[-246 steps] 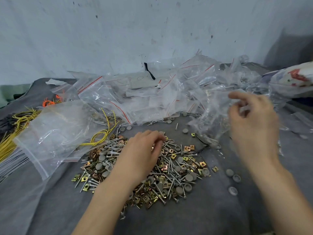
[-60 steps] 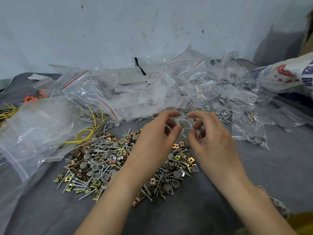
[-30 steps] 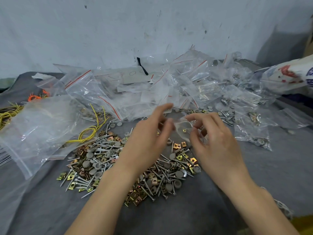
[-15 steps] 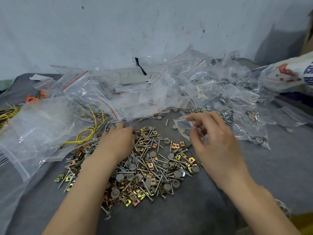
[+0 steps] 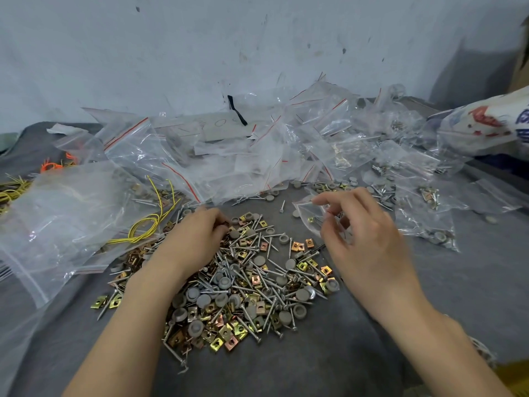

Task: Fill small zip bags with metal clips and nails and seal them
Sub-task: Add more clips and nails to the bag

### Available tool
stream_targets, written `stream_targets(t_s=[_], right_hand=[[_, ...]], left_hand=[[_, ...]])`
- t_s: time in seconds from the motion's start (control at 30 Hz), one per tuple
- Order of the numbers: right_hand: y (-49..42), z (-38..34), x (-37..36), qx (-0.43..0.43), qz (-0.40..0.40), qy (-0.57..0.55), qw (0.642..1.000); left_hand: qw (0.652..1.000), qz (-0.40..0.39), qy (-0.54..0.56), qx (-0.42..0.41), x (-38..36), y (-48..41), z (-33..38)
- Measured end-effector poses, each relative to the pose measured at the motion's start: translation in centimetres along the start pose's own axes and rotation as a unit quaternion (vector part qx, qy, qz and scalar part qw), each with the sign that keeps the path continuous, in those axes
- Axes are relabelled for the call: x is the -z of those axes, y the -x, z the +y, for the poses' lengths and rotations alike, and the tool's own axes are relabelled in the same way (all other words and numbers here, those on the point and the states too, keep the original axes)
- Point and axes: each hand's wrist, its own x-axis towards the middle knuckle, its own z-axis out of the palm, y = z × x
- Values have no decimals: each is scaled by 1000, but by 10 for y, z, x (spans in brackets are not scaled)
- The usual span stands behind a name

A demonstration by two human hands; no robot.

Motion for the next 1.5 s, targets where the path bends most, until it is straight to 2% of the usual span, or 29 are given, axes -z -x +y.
stream_targets(t_s=[0.23,0.33,0.43,0.57,0.7,0.83,1.1,1.37,1.5], right_hand=[[0,1,1,3,-3,-6,1000],[1,0,1,0,-4,-9,1000],[1,1,0,-1,-6,-11,1000],[2,0,0,-5,-7,-8,1000],[2,0,1,-9,-7,-11,1000],[2,0,1,-12,-4,-22,1000],[3,2,1,-9,3,-20,1000],[4,3,-1,-2,11,-19,1000],[3,3,-1,-1,13,-17,1000]], left_hand=[[995,63,65,-42,1,11,-3],[987,77,128,-63,4,18,5],[965,62,237,-94,7,27,20],[913,17,392,-115,8,36,40],[885,-5,446,-133,8,39,50],[885,-4,439,-153,8,39,57],[907,48,361,-212,4,36,76],[938,87,273,-195,-17,32,94],[937,112,250,-216,-25,31,99]])
